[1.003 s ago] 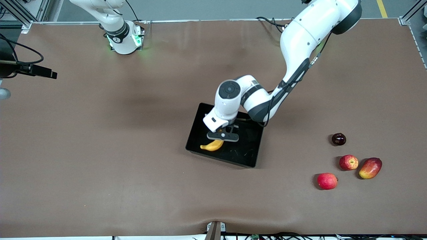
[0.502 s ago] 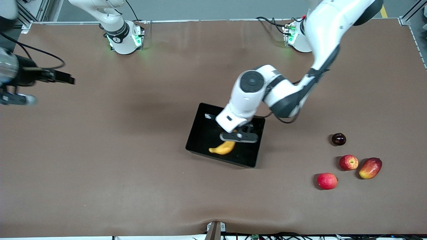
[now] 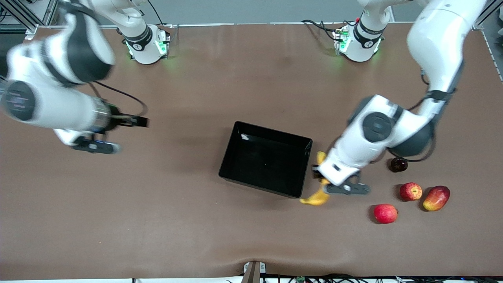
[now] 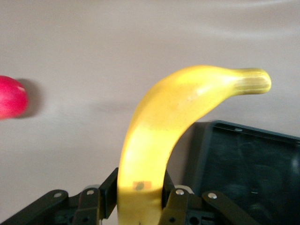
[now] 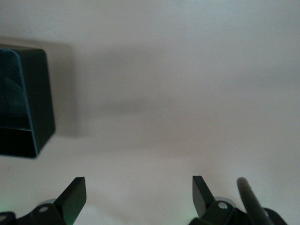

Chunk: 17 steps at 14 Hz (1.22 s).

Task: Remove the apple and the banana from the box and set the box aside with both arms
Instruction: 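Lower the banana by the apples while the right gripper grips the tray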

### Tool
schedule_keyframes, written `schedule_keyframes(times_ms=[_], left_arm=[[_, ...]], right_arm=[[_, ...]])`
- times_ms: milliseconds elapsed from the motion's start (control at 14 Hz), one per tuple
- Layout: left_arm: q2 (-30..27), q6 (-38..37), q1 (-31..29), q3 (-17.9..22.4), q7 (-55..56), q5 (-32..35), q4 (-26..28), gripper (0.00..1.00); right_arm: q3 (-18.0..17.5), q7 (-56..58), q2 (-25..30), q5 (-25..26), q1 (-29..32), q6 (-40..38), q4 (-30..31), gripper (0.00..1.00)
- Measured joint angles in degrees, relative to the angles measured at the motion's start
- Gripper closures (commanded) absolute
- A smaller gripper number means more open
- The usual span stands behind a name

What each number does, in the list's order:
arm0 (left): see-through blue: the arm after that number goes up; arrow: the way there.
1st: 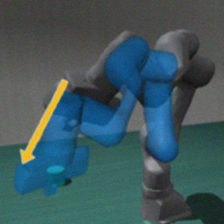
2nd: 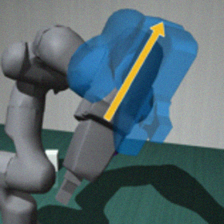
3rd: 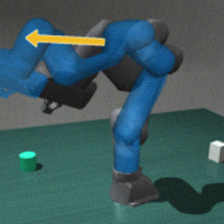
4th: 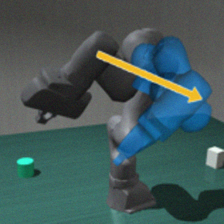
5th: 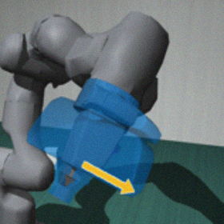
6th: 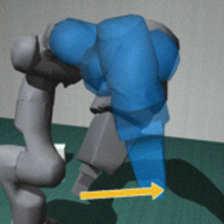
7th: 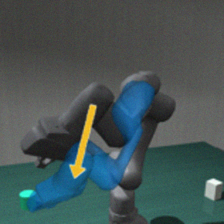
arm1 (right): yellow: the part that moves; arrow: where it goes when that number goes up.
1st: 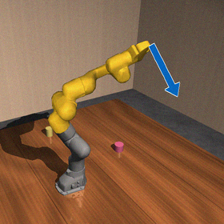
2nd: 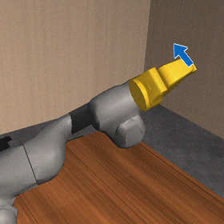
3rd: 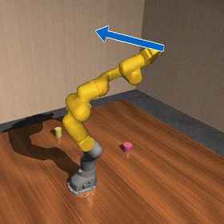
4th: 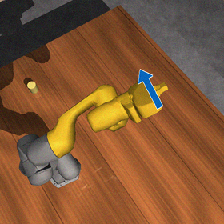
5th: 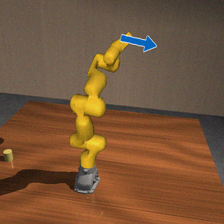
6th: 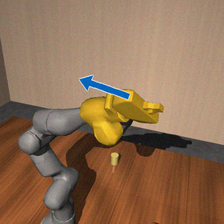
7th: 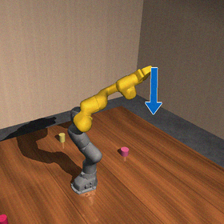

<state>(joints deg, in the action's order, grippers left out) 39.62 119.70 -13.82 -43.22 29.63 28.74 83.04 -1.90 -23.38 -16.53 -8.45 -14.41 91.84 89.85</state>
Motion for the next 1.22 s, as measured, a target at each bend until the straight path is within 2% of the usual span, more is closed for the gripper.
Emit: schedule_keyframes(times_ms=[358,645,1003,1075,1147,1218], left_arm=[[2.45,-0.01,-9.36,0.85,-6.03,0.44,3.08,1.0],[4.37,2.15,-10.54,4.87,-8.81,6.4,6.77,1.0],[6.79,6.24,-10.84,6.67,-9.88,10.68,8.11,1.0],[6.99,6.48,-10.88,7.12,-10.18,12.34,8.18,1.0],[7.14,6.92,-10.9,7.59,-10.46,13.28,8.28,1.0],[7.28,7.68,-10.92,8.03,-10.62,13.78,8.43,1.0]], right_arm=[[-0.03,-6.94,-8.17,-0.93,-8.88,11.4,0.04,0.0],[0.02,-7.42,-12.62,-3.01,-10.87,18.57,0.04,0.0],[0.0,-16.18,-17.12,-3.45,-15.6,28.9,0.05,0.0],[0.02,-17.1,-18.09,-3.45,-16.65,30.03,0.04,0.1],[0.04,-17.5,-19.04,-3.45,-17.48,30.61,0.05,0.38],[0.08,-17.66,-19.85,-3.45,-18.13,31.12,0.05,0.61]])
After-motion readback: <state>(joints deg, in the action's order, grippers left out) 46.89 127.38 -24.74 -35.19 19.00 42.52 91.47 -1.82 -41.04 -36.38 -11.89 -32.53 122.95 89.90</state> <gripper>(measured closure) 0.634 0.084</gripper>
